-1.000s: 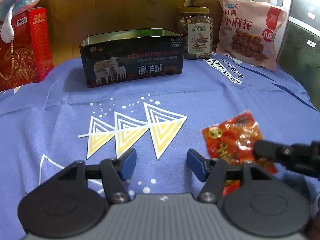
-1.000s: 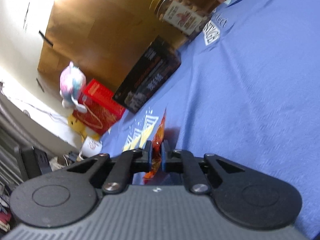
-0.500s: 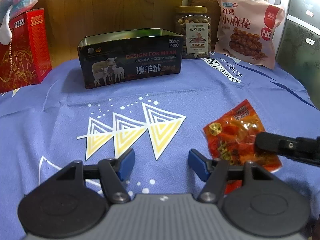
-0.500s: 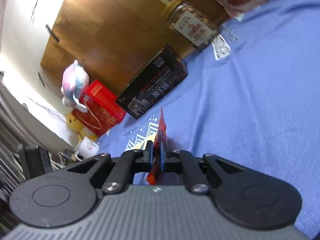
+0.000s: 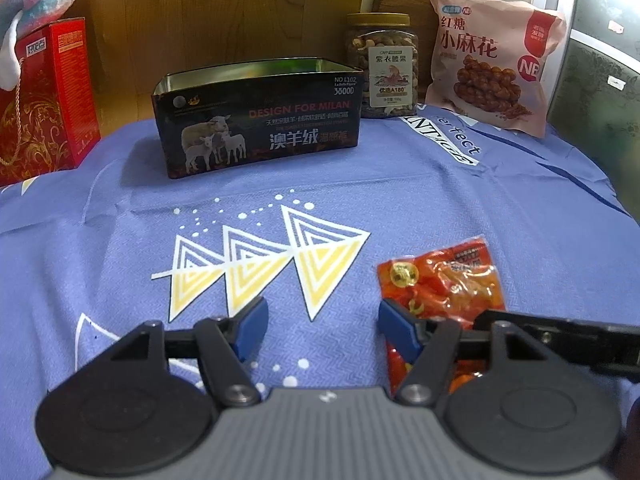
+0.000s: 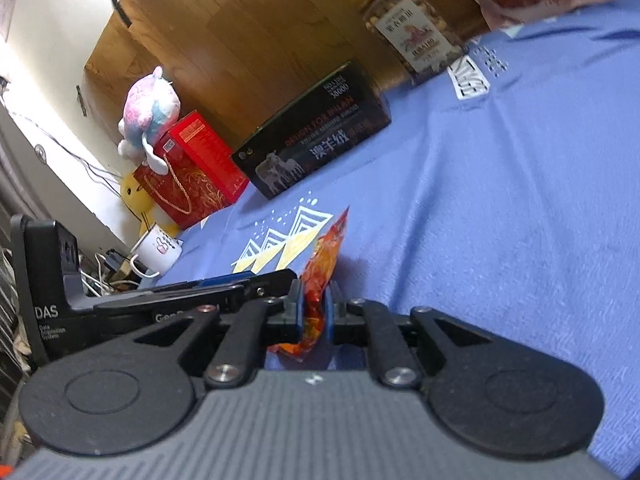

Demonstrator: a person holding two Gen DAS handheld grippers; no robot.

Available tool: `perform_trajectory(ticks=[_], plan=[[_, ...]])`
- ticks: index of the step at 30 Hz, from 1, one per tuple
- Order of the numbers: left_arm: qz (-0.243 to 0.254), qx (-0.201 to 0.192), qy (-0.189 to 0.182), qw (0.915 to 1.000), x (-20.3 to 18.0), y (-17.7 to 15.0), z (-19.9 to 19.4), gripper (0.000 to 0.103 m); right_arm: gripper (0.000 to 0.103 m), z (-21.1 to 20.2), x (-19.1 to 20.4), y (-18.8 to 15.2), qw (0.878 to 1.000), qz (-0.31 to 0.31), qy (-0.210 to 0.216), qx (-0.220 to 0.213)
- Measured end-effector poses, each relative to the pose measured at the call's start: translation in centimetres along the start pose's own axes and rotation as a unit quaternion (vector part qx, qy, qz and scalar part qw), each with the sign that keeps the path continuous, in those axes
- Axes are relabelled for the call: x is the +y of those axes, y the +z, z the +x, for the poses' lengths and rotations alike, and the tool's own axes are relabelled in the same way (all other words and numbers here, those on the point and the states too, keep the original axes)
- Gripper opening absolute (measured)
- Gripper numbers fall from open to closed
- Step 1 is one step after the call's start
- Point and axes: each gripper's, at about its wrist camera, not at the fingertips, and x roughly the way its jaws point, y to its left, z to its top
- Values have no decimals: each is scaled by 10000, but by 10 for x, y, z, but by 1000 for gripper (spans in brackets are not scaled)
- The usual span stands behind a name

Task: Organize snacks
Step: 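Lift the orange-red bag and carry it over the tin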

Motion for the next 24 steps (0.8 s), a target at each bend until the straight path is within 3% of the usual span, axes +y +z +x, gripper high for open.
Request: perform_trajectory(ticks=[3,8,10,13,17,21,24], plan=[[-138,26,-164,9998,7,2,-1,63,11,-4,-11,4,9983,535,234,-11],[-850,186,-886,9923,37,7,-6,63,10,-13,-36,12,9843,1560,818,-65],[-1187,237,-1361,9833,49,7,-10,63,10,-16,-39,15,9784,1786,1036,-82],[-1710,333,-2264,9583,65,2,-12,63,9,-15,-38,20,9687,2046,1403,-67],[-2070,332,-2812,9365,71,1,-12,63,9,-11,-29,30,9607,2133,1774,-26],[-2133,130,-3083,9270,76,15,-17,59,9,2,-14,41,9619,1986,1878,104],[-2072,-26,-3080,9285,80,32,-19,53,9,14,-5,55,9635,1852,1928,133]])
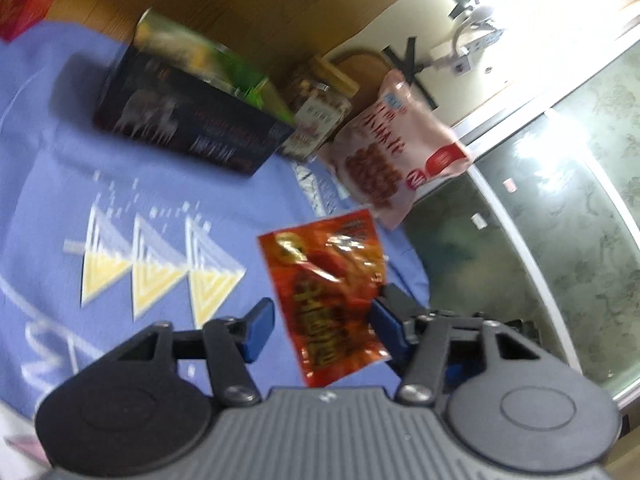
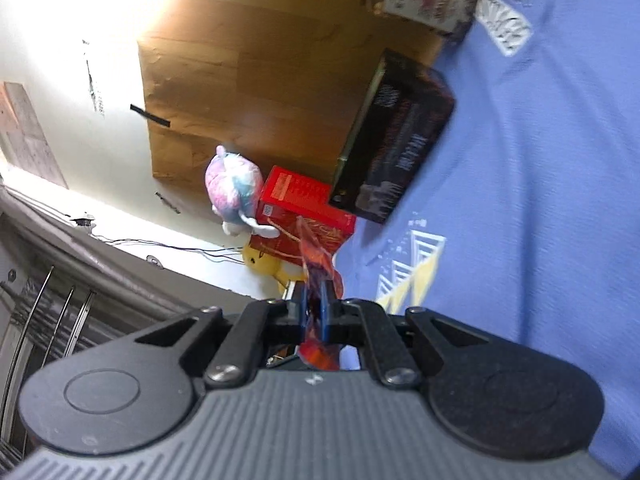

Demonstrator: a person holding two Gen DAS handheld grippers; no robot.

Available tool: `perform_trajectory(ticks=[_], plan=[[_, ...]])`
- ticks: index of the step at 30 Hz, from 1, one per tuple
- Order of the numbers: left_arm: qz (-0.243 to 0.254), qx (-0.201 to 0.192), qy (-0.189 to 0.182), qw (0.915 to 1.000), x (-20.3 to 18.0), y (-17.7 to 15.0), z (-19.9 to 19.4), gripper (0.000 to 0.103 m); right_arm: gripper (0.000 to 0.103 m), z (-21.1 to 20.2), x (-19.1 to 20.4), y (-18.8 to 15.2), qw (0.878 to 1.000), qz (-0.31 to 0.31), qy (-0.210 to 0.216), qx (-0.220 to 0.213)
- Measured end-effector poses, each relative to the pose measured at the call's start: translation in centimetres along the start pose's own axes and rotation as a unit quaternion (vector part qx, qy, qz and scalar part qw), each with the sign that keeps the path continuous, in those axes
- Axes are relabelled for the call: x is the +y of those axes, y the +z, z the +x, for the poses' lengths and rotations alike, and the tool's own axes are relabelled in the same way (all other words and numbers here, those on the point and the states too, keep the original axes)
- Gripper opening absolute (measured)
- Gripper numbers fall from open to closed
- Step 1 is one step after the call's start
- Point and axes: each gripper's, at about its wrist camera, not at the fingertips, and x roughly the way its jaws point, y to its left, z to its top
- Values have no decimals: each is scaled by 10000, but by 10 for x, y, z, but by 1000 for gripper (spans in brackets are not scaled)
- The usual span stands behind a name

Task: Organize snacks
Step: 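Lift the orange-red bag and carry it over the tin, then lower the orange-red bag into the tin and open the right gripper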

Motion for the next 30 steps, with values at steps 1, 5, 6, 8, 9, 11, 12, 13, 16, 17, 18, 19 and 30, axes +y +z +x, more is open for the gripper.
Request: perform_trajectory(ticks=[1,5,6,8,9,11,12,13,16,17,18,19,30], plan=[[69,-64,96,9999,-3,8,-1,52,9,6,4,6,10000,-86,-12,-11],[340,-344,388,9981,-10,53,0,52,9,36,18,41,9993,-377,-39,23],[416,-405,482,9971,-12,66,2,52,9,45,23,53,9989,-472,-68,9],[614,-496,700,9944,-13,92,9,52,9,63,29,76,9975,-684,-186,-35],[676,-528,813,9930,-13,106,14,52,9,73,31,87,9965,-782,-279,-64],[710,-559,1013,9907,-9,133,27,52,8,93,32,105,9940,-970,-495,-99],[752,-561,1107,9894,-7,144,35,52,8,104,33,114,9909,-1163,-657,-138],[791,-551,1197,9881,-4,154,45,52,8,112,34,121,9872,-1359,-814,-166],[867,-436,1457,9846,7,176,78,54,8,137,33,135,9697,-1999,-1387,-210],[884,-372,1542,9834,11,182,89,53,8,144,32,137,9605,-2272,-1590,-231],[900,-303,1613,9823,16,186,99,54,9,152,31,137,9474,-2621,-1818,-250],[908,-214,1725,9806,21,189,111,55,12,159,29,134,9293,-3028,-2100,-267],[1186,-439,2192,9674,14,166,95,55,15,123,22,107,9033,-3339,-2550,-866]])
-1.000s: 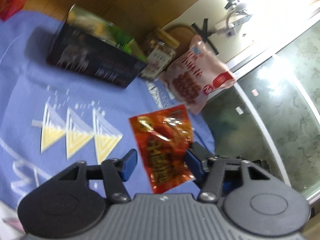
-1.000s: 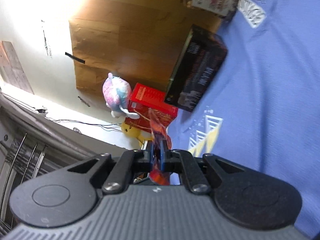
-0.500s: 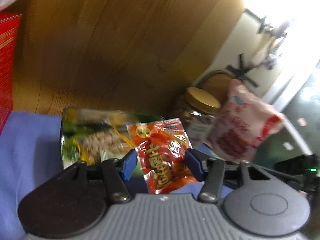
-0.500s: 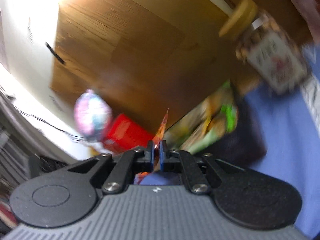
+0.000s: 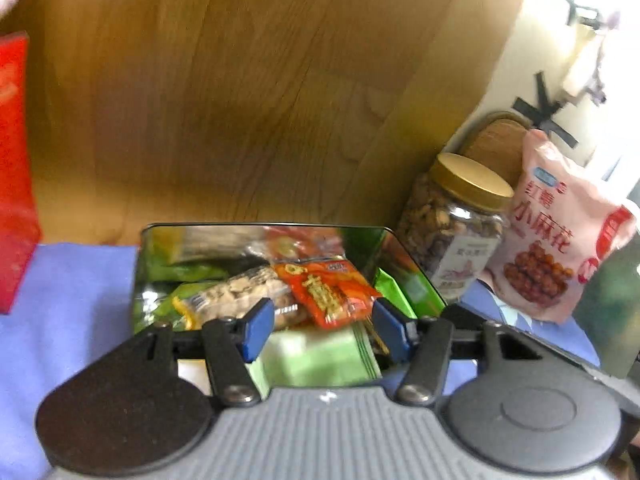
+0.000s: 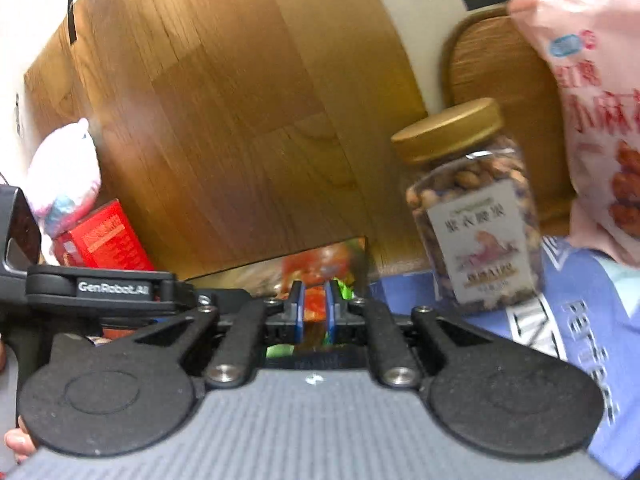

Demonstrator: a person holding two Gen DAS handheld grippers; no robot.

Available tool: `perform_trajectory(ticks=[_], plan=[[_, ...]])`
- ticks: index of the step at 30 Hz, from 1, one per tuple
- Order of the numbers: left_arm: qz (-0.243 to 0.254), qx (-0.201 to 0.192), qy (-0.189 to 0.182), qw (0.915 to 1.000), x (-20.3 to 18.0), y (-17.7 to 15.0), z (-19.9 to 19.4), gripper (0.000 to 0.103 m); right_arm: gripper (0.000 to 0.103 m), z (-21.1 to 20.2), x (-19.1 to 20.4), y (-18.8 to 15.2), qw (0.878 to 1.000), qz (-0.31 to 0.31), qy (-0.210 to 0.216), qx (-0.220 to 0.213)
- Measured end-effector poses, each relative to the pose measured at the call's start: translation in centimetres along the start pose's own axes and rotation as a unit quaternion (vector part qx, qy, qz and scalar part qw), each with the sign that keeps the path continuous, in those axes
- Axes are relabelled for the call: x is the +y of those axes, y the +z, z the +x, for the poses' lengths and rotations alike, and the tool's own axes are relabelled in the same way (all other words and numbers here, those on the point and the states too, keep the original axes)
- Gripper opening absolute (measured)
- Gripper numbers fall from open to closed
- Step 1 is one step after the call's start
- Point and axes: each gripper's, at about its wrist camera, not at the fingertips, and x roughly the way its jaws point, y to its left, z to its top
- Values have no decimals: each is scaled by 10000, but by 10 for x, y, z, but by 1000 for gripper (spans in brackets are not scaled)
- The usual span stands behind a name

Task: Organize snacks

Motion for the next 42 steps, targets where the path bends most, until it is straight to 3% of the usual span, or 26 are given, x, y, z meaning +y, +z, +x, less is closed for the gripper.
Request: perform_trajectory(ticks=[3,6,10,13,15,18,21,24,27,30,32,33,35,40,42], plan=[[257,-150,172,9994,-11,-13,-31,55,15,-25,3,-2,10000,39,-15,30],[490,-245,347,9979,-26,-16,-59,55,15,-45,15,26,9999,-11,-106,-67],[679,-709,642,9931,-42,-5,-122,57,15,-109,49,113,9944,-504,-253,-894],[806,-1177,904,9856,-52,-9,-170,62,15,-188,77,181,9764,-1010,-529,-1833],[793,-1384,1039,9817,-56,-17,-192,62,15,-242,89,212,9635,-1134,-599,-2351],[632,-1366,1022,9833,-58,-36,-207,62,21,-298,92,226,9580,-1148,-546,-2569],[662,-1332,1116,9826,-62,-65,-209,62,26,-329,85,197,9653,-1127,-297,-2336],[773,-1123,1198,9834,-68,-104,-199,62,26,-332,75,131,9743,-1200,85,-1907],[824,-806,1166,9865,-75,-143,-181,62,27,-313,63,44,9837,-1048,411,-1405],[681,-638,1188,9885,-80,-175,-170,62,27,-276,55,-42,9904,-859,373,-1016],[564,-657,1293,9878,-83,-188,-168,64,27,-251,51,-78,9950,-543,362,-754],[586,-730,1439,9852,-87,-194,-167,67,27,-242,57,-90,9961,-480,276,-681],[669,-876,1692,9794,-95,-204,-168,85,30,-227,61,-106,9975,-392,-36,-589],[726,-910,1897,9749,-103,-216,-175,90,43,-230,63,-109,9982,147,14,-586],[655,-832,1934,9754,-102,-217,-174,95,43,-236,65,-110,9979,193,-17,-620]])
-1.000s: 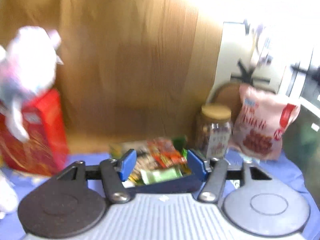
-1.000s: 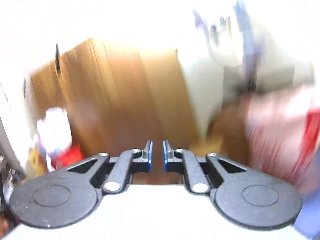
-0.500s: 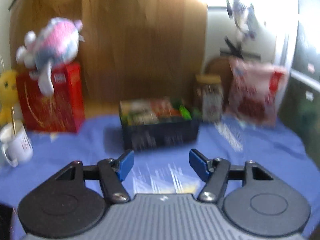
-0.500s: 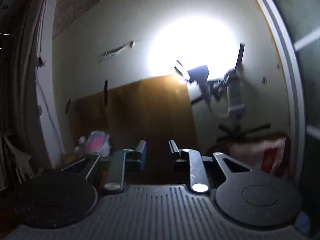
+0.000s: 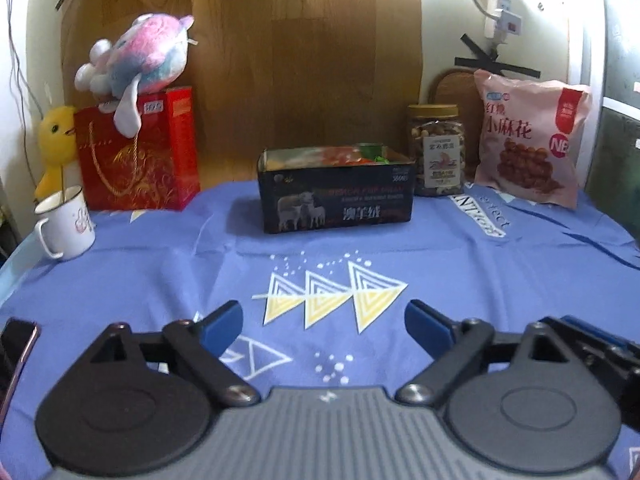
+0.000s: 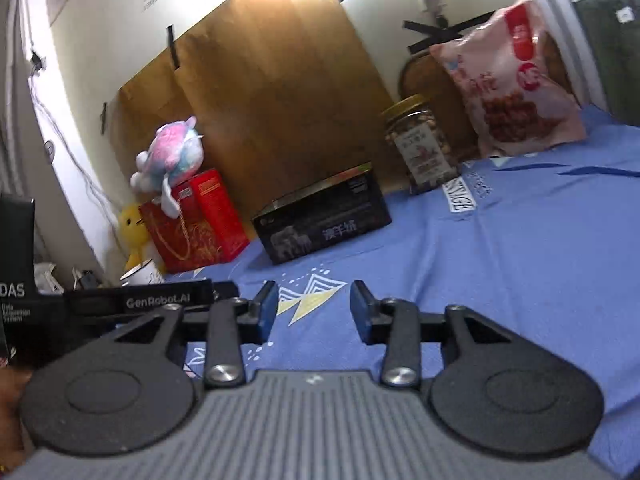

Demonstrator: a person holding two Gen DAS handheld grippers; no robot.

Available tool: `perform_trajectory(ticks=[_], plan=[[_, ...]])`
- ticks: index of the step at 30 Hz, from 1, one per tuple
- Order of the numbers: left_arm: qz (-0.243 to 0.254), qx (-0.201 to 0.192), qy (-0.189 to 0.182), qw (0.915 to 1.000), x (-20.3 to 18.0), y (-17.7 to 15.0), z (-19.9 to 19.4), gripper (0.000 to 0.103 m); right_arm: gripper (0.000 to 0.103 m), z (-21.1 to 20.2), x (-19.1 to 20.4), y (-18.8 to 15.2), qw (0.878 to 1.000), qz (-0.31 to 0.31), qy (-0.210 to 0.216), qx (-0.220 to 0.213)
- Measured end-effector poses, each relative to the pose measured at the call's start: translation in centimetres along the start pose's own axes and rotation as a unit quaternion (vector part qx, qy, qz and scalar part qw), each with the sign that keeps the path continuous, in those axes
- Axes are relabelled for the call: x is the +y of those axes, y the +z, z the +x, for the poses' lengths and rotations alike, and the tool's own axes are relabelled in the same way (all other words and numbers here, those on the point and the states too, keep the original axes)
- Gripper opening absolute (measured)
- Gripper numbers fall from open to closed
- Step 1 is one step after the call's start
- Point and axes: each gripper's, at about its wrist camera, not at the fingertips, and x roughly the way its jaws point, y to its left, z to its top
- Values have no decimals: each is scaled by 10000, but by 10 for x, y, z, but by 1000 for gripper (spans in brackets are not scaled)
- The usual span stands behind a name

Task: Organize snacks

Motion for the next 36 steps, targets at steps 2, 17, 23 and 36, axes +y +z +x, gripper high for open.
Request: perform_trajectory(ticks=[2,17,23,36], plan=[[-51,97,19,9999,1,-2,2,100,43,-5,-2,-7,9999,98,-21,-25],[38,457,497,9977,8,-14,12,103,56,-13,13,-39,9998,-14,172,-99],[141,451,795,9957,9,-11,22,103,56,-6,11,-41,9999,-38,140,26],[384,403,891,9945,10,-13,37,103,59,6,8,-48,9999,-75,26,82]])
